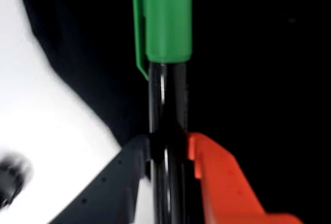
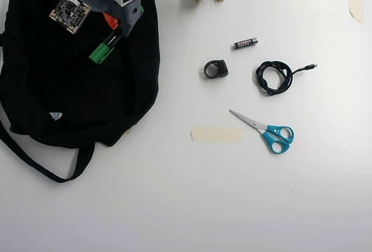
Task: Put the green marker into the black bag
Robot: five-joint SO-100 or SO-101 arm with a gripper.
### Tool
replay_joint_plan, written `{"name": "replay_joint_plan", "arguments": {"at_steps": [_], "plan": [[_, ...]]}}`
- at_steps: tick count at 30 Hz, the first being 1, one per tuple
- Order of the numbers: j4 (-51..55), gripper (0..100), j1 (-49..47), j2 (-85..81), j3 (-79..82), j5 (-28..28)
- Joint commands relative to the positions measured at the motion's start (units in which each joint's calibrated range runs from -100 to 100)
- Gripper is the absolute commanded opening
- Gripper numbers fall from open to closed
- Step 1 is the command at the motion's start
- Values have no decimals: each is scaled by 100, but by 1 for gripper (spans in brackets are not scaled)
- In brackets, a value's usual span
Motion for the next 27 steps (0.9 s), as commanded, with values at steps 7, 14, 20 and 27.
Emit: {"name": "replay_joint_plan", "arguments": {"at_steps": [7, 14, 20, 27], "plan": [[-544, 2, 1239, -195, -193, -308], [-690, 2, 1942, 377, -157, -460], [-880, 2, 2256, 676, -112, -602], [-871, 3, 2331, 1000, -103, -607]]}}
